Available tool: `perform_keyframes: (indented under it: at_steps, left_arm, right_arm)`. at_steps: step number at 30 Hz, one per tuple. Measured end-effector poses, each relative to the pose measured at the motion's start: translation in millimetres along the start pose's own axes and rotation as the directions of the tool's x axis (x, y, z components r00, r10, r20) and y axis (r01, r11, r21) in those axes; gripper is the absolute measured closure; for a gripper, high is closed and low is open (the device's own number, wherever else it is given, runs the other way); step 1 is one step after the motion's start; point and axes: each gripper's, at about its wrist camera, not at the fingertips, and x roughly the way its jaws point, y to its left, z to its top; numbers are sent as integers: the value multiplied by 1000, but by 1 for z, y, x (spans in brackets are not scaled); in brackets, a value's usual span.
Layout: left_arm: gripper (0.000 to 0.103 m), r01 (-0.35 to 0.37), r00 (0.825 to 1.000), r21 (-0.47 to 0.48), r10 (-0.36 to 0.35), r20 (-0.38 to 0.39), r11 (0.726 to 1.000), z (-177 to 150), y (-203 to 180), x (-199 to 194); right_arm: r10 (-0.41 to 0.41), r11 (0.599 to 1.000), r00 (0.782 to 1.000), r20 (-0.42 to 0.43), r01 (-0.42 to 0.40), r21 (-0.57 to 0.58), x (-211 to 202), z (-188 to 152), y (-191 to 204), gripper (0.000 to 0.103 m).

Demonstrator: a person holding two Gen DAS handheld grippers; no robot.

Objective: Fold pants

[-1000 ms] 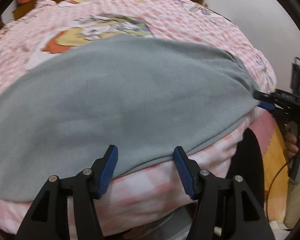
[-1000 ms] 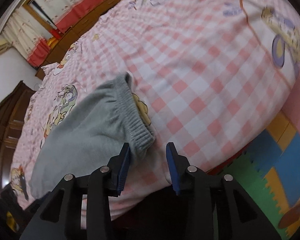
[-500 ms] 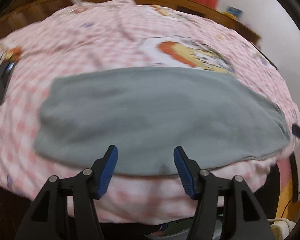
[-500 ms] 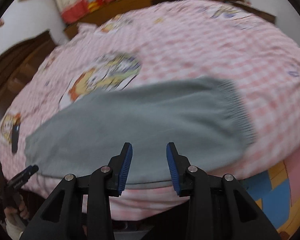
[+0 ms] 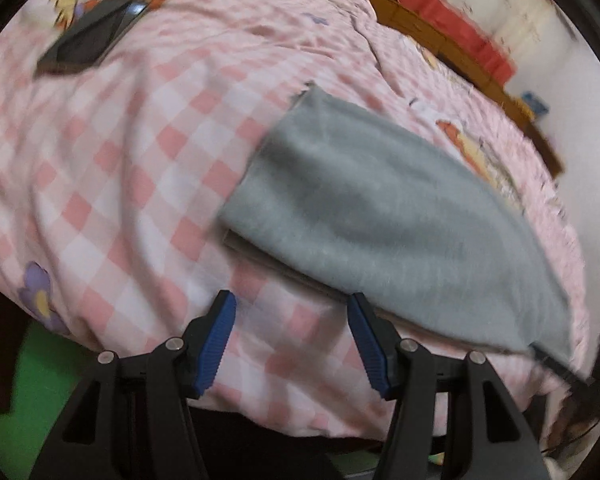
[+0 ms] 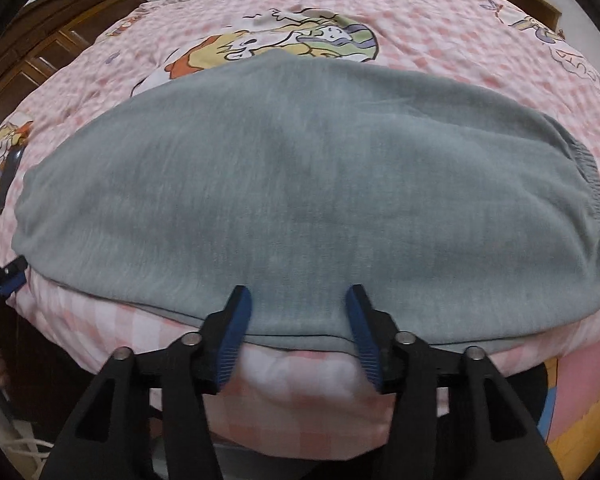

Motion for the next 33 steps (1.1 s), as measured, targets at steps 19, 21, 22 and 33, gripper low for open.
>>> perform_keyframes:
  at_steps: [19, 21, 22, 33]
  left_arm:
    - [40, 209, 978, -107, -204, 51, 972, 3, -6, 7]
    - [39, 224, 974, -124, -218, 56, 967, 5, -9, 13]
    - [39, 231, 973, -133, -224, 62, 964, 7, -11, 15]
    - [39, 213, 972, -186, -188, 141, 959, 15, -25, 27]
  right_arm:
    - [55, 998, 997, 50, -56, 17, 3, -6, -5, 45]
    - [58, 998, 997, 53, -59, 21, 2, -7, -4, 44]
    - [60, 998, 997, 54, -61, 22, 2, -7, -5, 44]
    - [72, 997, 995, 73, -73, 17, 2, -9, -4, 43]
